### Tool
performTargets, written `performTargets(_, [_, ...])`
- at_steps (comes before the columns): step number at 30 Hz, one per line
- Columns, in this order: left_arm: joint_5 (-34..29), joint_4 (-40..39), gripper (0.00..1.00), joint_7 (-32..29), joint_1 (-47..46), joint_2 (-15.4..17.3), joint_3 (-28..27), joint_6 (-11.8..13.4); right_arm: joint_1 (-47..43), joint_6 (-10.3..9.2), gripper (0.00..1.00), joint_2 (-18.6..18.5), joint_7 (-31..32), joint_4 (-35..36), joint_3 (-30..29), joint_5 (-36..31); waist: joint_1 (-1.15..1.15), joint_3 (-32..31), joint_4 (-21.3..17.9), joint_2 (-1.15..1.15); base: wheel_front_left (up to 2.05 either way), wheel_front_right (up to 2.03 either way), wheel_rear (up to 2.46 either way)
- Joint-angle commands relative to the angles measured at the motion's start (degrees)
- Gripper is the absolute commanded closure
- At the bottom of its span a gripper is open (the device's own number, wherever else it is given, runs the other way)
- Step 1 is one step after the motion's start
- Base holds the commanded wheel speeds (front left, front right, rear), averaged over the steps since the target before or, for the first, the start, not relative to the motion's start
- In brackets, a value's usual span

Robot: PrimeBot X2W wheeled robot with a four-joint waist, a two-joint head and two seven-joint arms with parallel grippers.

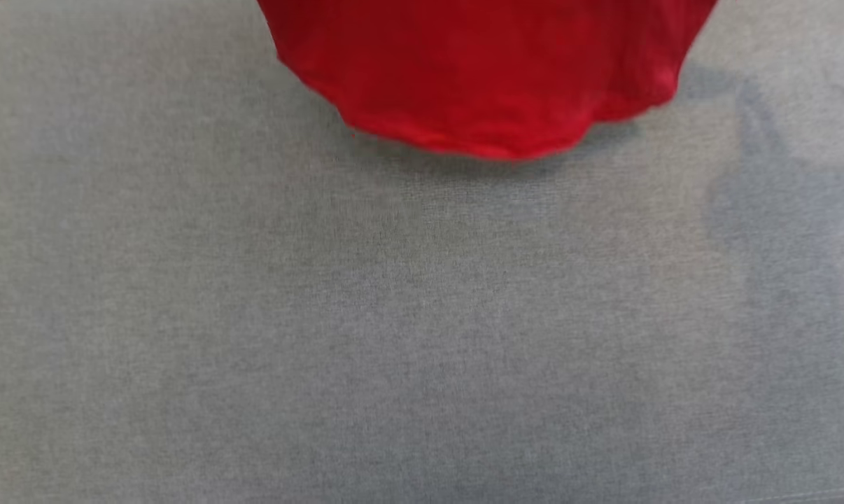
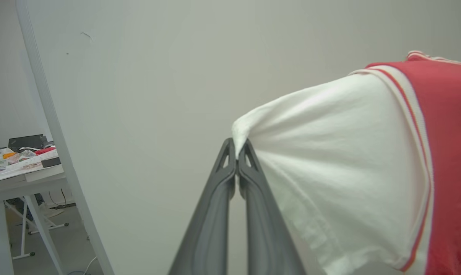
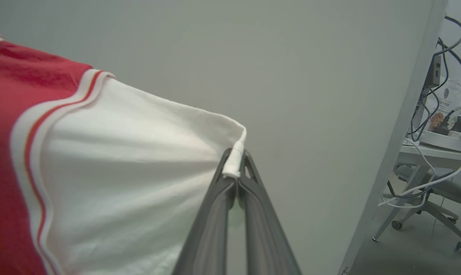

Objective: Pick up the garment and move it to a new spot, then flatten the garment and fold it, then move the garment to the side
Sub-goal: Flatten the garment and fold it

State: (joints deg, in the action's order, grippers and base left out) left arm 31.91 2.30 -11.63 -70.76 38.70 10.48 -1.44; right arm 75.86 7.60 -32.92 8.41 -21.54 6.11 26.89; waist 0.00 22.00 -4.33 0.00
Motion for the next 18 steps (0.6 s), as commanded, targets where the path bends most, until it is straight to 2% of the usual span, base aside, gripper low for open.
performTargets(1, [-1.3, 2.4, 1.00, 1.1, -3.1, 0.0, 0.2, -0.6, 2.4, -0.11, 1.00, 0.3, -1.0, -1.9, 0.4, -1.0, 0.00, 8.6, 0.7, 0.00, 0.00, 0.00, 0.00])
performTargets(4, [-3.8, 9.9, 1.00, 5.3, -10.9, -1.1, 1.8, -2.2, 9.1, -0.11, 1.00, 2.0, -3.9, -7.7, 1.5, -3.1, 0.00, 11.1, 0.7, 0.00, 0.00, 0.00, 0.00])
performTargets(11, [-7.9, 25.9, 1.00, 16.0, -27.0, -4.6, 4.4, -3.9, 22.2, -0.11, 1.00, 5.5, -12.4, -19.7, 1.3, -8.0, 0.00, 15.4, 1.6, 0.00, 0.00, 0.00, 0.00])
performTargets(18, [-8.5, 35.8, 1.00, 21.9, -31.1, -7.0, 7.0, -5.1, 26.1, -0.11, 1.00, 8.4, -17.3, -27.7, 2.0, -9.4, 0.00, 17.5, 2.8, 0.00, 0.00, 0.00, 0.00])
